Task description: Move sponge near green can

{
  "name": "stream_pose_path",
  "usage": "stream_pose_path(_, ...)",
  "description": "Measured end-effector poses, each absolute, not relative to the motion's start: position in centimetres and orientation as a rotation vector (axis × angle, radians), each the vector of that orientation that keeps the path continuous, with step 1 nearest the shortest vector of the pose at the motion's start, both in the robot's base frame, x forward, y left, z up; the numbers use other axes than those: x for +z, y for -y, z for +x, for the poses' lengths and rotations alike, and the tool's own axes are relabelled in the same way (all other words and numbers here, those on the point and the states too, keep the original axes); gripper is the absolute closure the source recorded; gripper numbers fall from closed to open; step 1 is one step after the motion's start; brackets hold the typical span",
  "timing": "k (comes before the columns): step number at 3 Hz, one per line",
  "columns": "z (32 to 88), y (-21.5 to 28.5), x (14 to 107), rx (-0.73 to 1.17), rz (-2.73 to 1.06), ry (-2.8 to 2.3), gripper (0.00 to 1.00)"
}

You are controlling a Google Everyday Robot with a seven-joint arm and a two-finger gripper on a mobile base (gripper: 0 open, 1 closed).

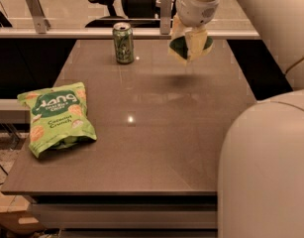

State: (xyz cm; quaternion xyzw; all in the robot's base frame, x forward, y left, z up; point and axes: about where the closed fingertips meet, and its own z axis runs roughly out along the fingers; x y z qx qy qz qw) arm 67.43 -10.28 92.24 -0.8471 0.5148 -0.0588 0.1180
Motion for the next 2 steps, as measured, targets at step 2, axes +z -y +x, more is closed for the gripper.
stream_pose_path(2,69.6,8.0,91.5,-0.124,-2.495,-1.414,1.0)
